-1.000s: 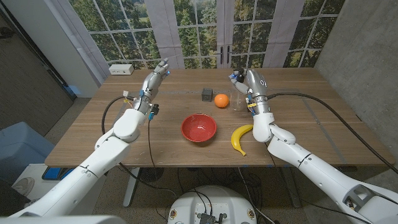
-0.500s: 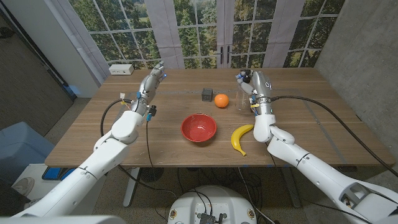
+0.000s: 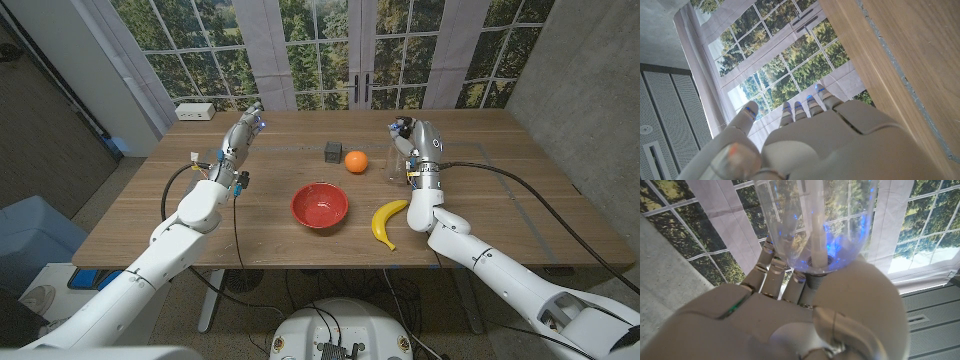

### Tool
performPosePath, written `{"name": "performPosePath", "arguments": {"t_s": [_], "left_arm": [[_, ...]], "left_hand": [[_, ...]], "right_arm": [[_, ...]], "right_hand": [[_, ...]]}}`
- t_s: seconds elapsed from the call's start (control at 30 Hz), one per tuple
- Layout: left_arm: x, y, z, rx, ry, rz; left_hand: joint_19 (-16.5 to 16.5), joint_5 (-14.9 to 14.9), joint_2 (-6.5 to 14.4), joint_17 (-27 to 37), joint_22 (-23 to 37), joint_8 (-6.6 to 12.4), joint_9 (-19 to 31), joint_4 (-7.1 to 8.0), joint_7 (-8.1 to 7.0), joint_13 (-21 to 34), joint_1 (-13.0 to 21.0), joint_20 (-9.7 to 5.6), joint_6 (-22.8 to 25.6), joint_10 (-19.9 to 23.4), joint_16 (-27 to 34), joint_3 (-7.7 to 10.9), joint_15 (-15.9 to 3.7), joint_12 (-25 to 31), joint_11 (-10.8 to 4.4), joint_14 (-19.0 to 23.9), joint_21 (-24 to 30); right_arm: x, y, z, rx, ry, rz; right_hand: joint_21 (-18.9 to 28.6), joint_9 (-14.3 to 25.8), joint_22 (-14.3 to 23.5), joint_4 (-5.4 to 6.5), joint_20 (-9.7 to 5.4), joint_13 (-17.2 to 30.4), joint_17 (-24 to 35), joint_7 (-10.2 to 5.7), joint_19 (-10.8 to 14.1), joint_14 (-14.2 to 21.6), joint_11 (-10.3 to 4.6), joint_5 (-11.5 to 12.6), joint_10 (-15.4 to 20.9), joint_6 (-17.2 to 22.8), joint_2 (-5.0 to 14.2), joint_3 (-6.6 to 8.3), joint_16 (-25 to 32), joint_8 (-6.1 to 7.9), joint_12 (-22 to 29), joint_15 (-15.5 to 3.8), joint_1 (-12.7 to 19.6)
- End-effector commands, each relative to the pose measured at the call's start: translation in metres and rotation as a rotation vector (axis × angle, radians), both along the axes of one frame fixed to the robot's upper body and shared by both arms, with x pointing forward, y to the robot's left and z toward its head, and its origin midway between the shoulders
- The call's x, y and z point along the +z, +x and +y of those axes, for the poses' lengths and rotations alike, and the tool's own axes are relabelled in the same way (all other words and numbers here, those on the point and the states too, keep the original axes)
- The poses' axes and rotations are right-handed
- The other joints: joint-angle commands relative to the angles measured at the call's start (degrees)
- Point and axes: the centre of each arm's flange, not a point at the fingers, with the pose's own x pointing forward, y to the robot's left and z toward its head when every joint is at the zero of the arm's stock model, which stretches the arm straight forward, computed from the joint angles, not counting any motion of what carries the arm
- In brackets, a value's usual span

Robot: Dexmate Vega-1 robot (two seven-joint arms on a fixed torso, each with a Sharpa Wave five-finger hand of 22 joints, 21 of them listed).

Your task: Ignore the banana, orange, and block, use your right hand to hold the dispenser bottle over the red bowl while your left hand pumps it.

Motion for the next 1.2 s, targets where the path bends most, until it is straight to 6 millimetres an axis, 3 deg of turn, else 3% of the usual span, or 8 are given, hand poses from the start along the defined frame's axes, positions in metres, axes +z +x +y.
{"name": "performPosePath", "arguments": {"t_s": [0.03, 0.37, 0.63, 0.8, 0.9, 1.1, 1.13, 1.2], "left_arm": [[-0.0012, 0.0009, -0.0006, -0.006, -0.003, 0.004], [-0.0018, -0.0007, -0.0012, -0.010, -0.001, -0.002], [-0.0011, -0.0007, -0.0015, -0.011, 0.003, -0.005], [-0.0001, -0.0006, -0.0019, -0.011, 0.004, -0.007], [0.0007, -0.0006, -0.0028, -0.012, 0.008, -0.008], [0.0038, -0.0011, -0.0043, -0.008, 0.018, -0.017], [0.0041, -0.0011, -0.0046, -0.008, 0.020, -0.017], [0.0045, -0.0007, -0.0051, -0.012, 0.021, -0.017]], "left_hand": [[0.3, 0.0, 0.9, 0.1, 0.3, -0.10, 0.2, -0.40, -0.14, 0.2, -0.6, -0.17, 0.6, 0.3, -0.1, -0.06, -2.03, 0.2, -0.20, 0.1, -0.1], [0.2, 0.0, 0.9, 0.1, 0.3, -0.11, 0.2, -0.43, -0.13, 0.2, -0.6, -0.10, 0.6, 0.2, -0.1, -0.12, -2.03, 0.2, -0.26, 0.1, -0.1], [0.3, 0.0, 0.9, 0.1, 0.3, -0.09, 0.2, -0.47, -0.09, 0.2, -0.7, -0.10, 0.7, 0.3, -0.1, -0.16, -2.05, 0.2, -0.18, 0.0, -0.2], [0.3, 0.0, 0.9, 0.1, 0.3, -0.11, 0.2, -0.49, -0.07, 0.2, -0.7, -0.15, 0.6, 0.3, -0.1, -0.19, -2.07, 0.2, -0.16, 0.0, -0.2], [0.3, 0.0, 0.9, 0.1, 0.3, -0.10, 0.2, -0.51, -0.08, 0.2, -0.7, -0.13, 0.7, 0.3, -0.1, -0.20, -2.07, 0.2, -0.12, 0.0, -0.2], [0.4, 0.0, 0.9, 0.1, 0.3, -0.09, 0.2, -0.55, 0.06, 0.2, -0.7, -0.16, 0.7, 0.3, -0.1, -0.22, -2.08, 0.2, -0.13, 0.1, -0.2], [0.4, 0.0, 0.9, 0.1, 0.3, -0.08, 0.2, -0.56, 0.10, 0.2, -0.7, -0.16, 0.8, 0.3, -0.1, -0.23, -2.09, 0.2, -0.17, 0.1, -0.2], [0.4, 0.0, 0.9, 0.1, 0.3, -0.08, 0.2, -0.57, 0.12, 0.2, -0.7, -0.19, 0.8, 0.3, -0.1, -0.23, -2.10, 0.2, -0.13, 0.1, -0.2]], "right_arm": [[-0.0123, 0.0037, -0.0003, -0.068, -0.026, -0.010], [-0.0144, 0.0068, 0.0012, -0.088, -0.040, 0.023], [-0.0132, 0.0085, -0.0006, -0.097, -0.046, 0.056], [-0.0133, 0.0099, -0.0024, -0.090, -0.048, 0.091], [-0.0126, 0.0100, -0.0027, -0.104, -0.044, 0.111], [-0.0116, 0.0111, -0.0041, -0.112, -0.034, 0.159], [-0.0110, 0.0111, -0.0042, -0.115, -0.043, 0.164], [-0.0093, 0.0115, -0.0046, -0.113, -0.047, 0.195]], "right_hand": [[0.4, 0.1, 0.1, -0.13, -8.45, 0.1, 0.1, -0.03, -0.1, 8.9, -0.05, 0.4, 0.4, 0.4, 3.15, -0.20, 0.2, 0.00, -0.2, -10.23, 3.7], [0.7, 0.1, 0.0, -0.15, -8.19, -0.4, -0.4, 0.07, 0.3, 8.6, -0.23, 0.1, 0.4, 0.3, 3.25, -0.13, -0.5, -0.29, -0.8, -10.26, 3.7], [0.3, 0.0, -0.1, 0.03, -6.72, -1.4, -2.1, -0.36, -1.3, 4.2, -0.12, 0.5, -2.5, -2.2, 3.35, 0.49, -3.9, -1.80, -3.0, -9.98, 2.7], [0.0, -0.1, -0.3, 0.85, -5.36, -2.7, -3.1, -0.24, -1.5, 0.2, 0.47, 0.8, -7.1, -6.2, 2.27, 0.10, -6.4, -3.94, -6.2, -9.76, -1.3], [-0.5, -0.2, -0.3, 1.34, -4.14, -3.4, -4.4, -0.40, -2.2, -2.8, 0.53, 0.6, -10.3, -10.2, 0.74, -0.86, -8.3, -5.91, -7.9, -9.49, -4.5], [-2.3, -0.6, -0.3, 2.09, -1.06, -5.3, -7.9, -0.05, -4.0, -10.3, 2.35, -0.2, -21.7, -19.4, -2.35, -3.67, -12.3, -10.67, -10.2, -8.74, -11.3], [-2.7, -0.6, -0.3, 2.30, -0.69, -5.7, -8.4, 0.48, -4.3, -11.7, 2.81, -0.2, -23.6, -22.0, -2.75, -4.36, -12.7, -11.94, -10.1, -8.56, -12.6], [-3.3, -0.6, -0.3, 2.36, -0.10, -6.2, -8.9, 1.04, -4.9, -14.0, 3.06, -0.1, -26.4, -24.4, -3.26, -5.17, -13.3, -13.22, -10.0, -8.38, -13.9]]}}
